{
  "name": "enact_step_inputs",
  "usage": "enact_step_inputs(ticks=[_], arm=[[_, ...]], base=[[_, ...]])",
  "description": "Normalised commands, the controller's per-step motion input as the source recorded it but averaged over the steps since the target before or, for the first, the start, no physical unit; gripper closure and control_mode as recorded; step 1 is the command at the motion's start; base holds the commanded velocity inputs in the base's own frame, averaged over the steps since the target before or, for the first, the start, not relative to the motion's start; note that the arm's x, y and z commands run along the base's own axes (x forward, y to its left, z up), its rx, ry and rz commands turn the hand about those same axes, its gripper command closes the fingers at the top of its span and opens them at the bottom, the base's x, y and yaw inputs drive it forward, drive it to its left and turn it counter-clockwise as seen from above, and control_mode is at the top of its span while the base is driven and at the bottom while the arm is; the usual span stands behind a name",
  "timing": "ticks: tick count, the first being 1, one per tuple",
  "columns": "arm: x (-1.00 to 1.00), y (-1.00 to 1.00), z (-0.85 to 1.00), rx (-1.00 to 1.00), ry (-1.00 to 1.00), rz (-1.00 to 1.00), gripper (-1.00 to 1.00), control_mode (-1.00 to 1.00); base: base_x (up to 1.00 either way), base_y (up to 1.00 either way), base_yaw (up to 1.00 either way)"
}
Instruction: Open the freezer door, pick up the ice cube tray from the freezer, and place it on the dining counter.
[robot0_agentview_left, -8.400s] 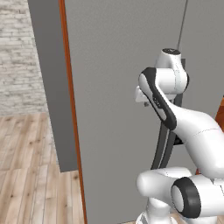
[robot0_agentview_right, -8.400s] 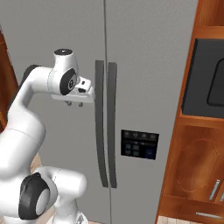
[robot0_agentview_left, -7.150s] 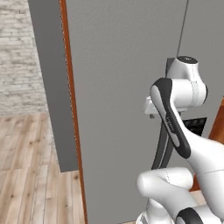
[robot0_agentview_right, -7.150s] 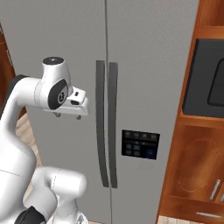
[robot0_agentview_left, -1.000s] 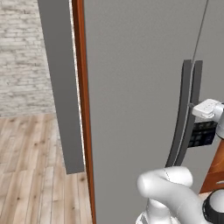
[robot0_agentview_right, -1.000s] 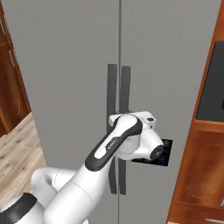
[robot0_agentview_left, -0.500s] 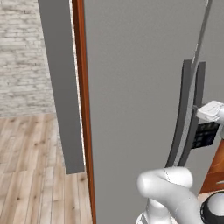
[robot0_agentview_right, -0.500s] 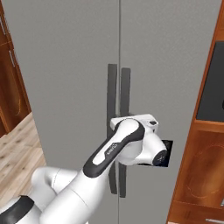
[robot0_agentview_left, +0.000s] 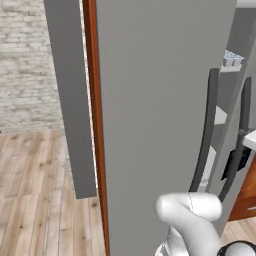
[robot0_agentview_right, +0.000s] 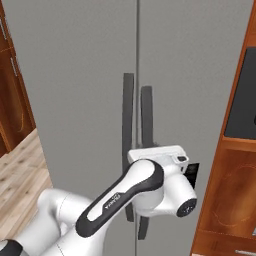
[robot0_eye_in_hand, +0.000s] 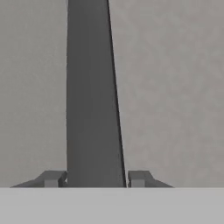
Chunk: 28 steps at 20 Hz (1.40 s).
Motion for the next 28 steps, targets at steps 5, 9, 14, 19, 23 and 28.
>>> enact_step_inputs(ticks=[5,9,14,19,23,28], arm=[[-0.53,-0.28,0.00,0.00,0.00,-0.05,1.00,-1.00],[-0.44,-0.24,0.00,0.00,0.00,-0.04,1.00,-1.00],[-0.43,-0.27,0.03,0.00,0.00,-0.01,1.00,-1.00],[-0.32,-0.36,0.00,0.00,0.00,0.00,1.00,-1.00],[-0.26,-0.39,0.01,0.00,0.00,0.00,1.00,-1.00],[-0.28,-0.53,0.00,0.00,0.00,0.00,1.00,-1.00]], base=[[0.00,0.00,0.00],[0.00,0.00,0.00],[0.00,0.00,0.00],[0.00,0.00,0.00],[0.00,0.00,0.00],[0.00,0.00,0.00]])
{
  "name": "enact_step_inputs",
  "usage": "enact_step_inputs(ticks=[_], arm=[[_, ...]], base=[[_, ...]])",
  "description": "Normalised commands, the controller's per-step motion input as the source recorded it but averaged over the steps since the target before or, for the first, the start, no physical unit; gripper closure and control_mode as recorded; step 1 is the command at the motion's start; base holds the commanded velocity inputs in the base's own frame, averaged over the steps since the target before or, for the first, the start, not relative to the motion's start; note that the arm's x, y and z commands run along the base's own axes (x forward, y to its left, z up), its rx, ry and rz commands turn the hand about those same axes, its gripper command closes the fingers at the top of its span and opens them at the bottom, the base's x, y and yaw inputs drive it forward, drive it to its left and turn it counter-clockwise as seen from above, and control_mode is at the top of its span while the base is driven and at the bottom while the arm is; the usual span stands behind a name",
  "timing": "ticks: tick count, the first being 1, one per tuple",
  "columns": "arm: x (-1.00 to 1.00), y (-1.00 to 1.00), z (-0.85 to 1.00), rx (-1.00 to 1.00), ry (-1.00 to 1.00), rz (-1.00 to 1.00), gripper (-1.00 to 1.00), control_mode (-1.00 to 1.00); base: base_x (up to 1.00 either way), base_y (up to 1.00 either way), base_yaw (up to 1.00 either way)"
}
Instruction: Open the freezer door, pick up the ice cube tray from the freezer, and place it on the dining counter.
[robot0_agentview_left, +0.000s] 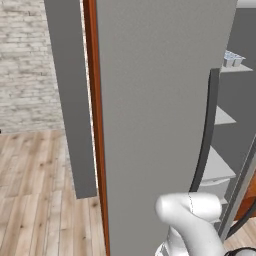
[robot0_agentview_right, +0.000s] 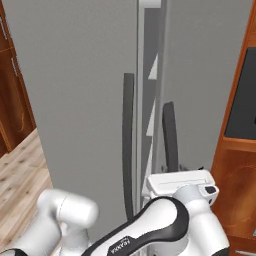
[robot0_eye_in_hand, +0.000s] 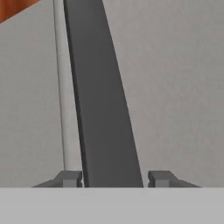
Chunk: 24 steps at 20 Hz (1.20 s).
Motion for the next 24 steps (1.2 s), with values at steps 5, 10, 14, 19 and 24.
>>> enact_step_inputs(ticks=[5,10,14,19,24], arm=[[-0.30,-0.45,0.00,0.00,0.00,0.00,1.00,-1.00],[-0.39,-0.23,0.03,0.00,0.02,0.00,-1.00,-1.00],[-0.67,0.00,0.20,0.00,0.10,-0.03,-1.00,-1.00],[-0.80,0.18,0.49,-0.01,0.12,-0.10,-1.00,-1.00],[-0.70,0.66,0.82,-0.03,0.15,-0.23,-1.00,-1.00]], base=[[0.00,0.00,0.00],[0.00,0.00,0.00],[0.00,0.00,0.00],[0.00,0.00,0.00],[0.00,0.00,0.00]])
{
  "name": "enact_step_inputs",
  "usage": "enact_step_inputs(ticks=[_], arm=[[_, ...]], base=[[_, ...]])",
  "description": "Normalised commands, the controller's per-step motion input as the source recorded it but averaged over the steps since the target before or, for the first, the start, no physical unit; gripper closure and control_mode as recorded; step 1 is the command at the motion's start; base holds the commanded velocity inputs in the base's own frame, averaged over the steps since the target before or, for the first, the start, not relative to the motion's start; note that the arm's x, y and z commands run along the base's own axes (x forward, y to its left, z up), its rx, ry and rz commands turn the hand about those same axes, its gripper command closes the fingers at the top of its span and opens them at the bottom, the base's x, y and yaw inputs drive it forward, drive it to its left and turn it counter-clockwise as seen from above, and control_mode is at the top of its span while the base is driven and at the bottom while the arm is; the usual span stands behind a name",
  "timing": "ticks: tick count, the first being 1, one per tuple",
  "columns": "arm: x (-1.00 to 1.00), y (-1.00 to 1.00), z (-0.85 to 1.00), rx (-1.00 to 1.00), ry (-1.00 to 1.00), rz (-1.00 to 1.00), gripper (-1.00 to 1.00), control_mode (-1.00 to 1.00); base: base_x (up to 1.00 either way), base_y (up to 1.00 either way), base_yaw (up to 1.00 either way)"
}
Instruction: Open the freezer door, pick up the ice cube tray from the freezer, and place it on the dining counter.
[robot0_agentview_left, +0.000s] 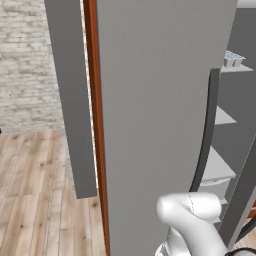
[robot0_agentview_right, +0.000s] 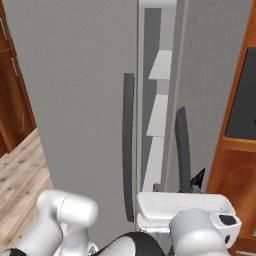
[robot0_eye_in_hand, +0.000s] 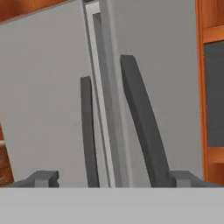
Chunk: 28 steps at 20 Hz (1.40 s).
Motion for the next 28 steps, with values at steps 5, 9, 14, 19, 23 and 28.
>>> enact_step_inputs(ticks=[5,9,14,19,23,28], arm=[[-0.52,1.00,0.47,-0.06,0.05,-0.40,-1.00,-1.00],[-0.17,1.00,0.32,-0.04,0.00,-0.53,-1.00,-1.00],[0.28,0.85,0.35,-0.03,-0.01,-0.56,-1.00,-1.00],[0.60,0.58,0.46,-0.01,-0.01,-0.49,-1.00,-1.00],[0.70,0.03,0.28,0.00,0.00,-0.38,-1.00,-1.00],[0.67,-0.10,0.02,0.08,-0.02,-0.30,-1.00,-1.00]], base=[[0.00,0.00,0.00],[0.00,0.00,0.00],[0.00,0.00,0.00],[0.00,0.00,0.00],[0.00,0.00,0.00],[0.00,0.00,0.00]])
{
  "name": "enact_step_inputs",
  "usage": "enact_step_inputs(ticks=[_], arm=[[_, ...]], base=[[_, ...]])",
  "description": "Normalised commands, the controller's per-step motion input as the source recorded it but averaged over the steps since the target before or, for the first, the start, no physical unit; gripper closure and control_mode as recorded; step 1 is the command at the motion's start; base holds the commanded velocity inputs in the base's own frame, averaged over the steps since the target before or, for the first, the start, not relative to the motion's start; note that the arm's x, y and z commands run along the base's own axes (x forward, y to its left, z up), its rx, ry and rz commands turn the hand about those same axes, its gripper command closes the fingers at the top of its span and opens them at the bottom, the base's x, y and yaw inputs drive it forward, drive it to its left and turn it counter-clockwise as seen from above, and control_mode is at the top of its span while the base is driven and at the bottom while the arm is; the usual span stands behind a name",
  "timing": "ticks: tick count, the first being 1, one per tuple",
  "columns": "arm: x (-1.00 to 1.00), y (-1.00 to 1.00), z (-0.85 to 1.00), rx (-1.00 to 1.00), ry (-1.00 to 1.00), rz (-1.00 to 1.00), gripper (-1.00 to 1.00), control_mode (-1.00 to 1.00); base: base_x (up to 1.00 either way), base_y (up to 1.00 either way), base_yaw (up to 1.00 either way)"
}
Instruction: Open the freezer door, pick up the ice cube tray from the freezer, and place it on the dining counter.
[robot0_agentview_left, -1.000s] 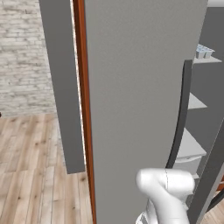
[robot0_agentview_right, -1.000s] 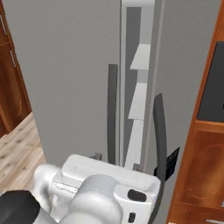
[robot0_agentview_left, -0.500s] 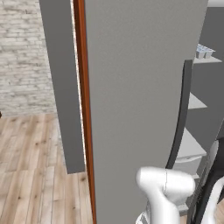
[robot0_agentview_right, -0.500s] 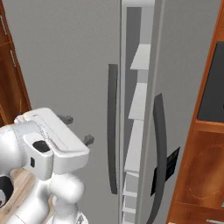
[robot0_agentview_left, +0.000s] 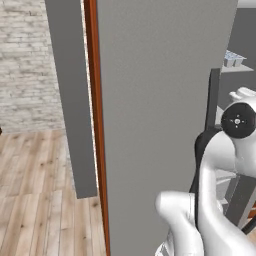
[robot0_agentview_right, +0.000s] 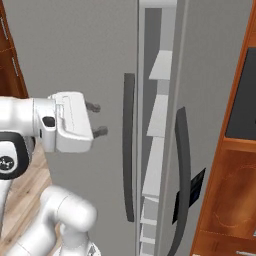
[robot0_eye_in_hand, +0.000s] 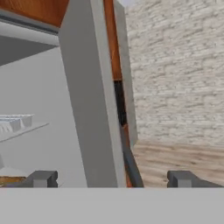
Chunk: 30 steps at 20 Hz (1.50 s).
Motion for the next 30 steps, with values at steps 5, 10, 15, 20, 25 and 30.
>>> enact_step_inputs(ticks=[5,10,15,20,25,30], arm=[[0.55,-0.50,-0.15,0.08,-0.13,-0.13,-1.00,-1.00],[0.32,-0.66,-0.18,0.02,-0.16,-0.05,-1.00,-1.00],[0.21,-0.34,-0.16,0.00,-0.11,-0.19,-1.00,-1.00],[0.23,-0.01,0.00,0.00,-0.02,-0.25,-1.00,-1.00],[0.09,-0.47,-0.03,0.00,0.00,-0.18,-1.00,-1.00],[0.00,-0.56,-0.12,0.00,0.00,-0.10,-1.00,-1.00]], base=[[0.00,0.00,0.00],[0.00,0.00,0.00],[0.00,0.00,0.00],[0.00,0.00,0.00],[0.00,0.00,0.00],[0.00,0.00,0.00]])
